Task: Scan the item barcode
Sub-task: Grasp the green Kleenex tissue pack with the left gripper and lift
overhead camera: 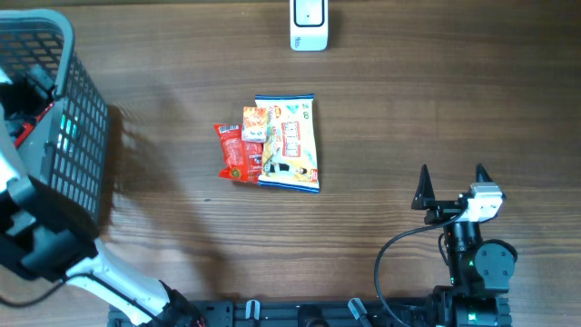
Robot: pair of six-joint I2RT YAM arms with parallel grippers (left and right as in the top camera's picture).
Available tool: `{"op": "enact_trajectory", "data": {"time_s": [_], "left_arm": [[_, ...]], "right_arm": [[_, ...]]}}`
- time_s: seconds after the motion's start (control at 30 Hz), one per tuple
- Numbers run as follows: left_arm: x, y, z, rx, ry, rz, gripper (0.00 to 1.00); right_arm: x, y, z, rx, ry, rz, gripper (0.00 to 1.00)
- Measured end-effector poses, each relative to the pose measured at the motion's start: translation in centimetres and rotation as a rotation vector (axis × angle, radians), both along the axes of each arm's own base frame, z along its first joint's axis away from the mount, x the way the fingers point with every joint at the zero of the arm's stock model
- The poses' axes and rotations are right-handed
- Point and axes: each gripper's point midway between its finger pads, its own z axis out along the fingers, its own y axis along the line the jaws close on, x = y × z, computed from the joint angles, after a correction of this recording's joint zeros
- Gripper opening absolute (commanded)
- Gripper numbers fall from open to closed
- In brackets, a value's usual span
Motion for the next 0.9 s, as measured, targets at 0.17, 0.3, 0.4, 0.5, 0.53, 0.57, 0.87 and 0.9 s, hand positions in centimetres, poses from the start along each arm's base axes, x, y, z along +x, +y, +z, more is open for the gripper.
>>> {"op": "enact_trajectory", "data": {"time_s": [0.17, 0.3, 0.4, 0.5, 0.53, 0.57, 0.87, 0.9], "left_arm": [[0.7, 1.1, -3.6, -0.019, 0.036, 0.002, 0.95], [0.6, 1.8, -5.3, -0.028, 0.055, 0.003, 0.88], [0.4, 2.1, -6.7, -0.039, 0.080, -0.006, 0.88], [0.3, 2.0, -8.5, -0.061, 0.110, -0.013, 0.88], [0.3, 1.9, -9.3, -0.074, 0.121, -0.015, 0.88], [0.4, 1.8, -10.0, -0.084, 0.128, -0.019, 0.88], [0.7, 1.5, -11.7, -0.101, 0.136, -0.082, 0.40], [0.8, 1.4, -11.7, -0.103, 0.134, -0.091, 0.24]], "right_arm": [[0.0, 0.0, 0.0, 0.000, 0.000, 0.000, 1.00], [0.0, 0.0, 0.0, 0.000, 0.000, 0.000, 1.00], [0.0, 0.0, 0.0, 0.000, 0.000, 0.000, 1.00], [0.0, 0.0, 0.0, 0.000, 0.000, 0.000, 1.00], [0.0, 0.0, 0.0, 0.000, 0.000, 0.000, 0.99], [0.0, 0.0, 0.0, 0.000, 0.000, 0.000, 1.00], [0.0, 0.0, 0.0, 0.000, 0.000, 0.000, 1.00], [0.0, 0.0, 0.0, 0.000, 0.000, 0.000, 1.00]]}}
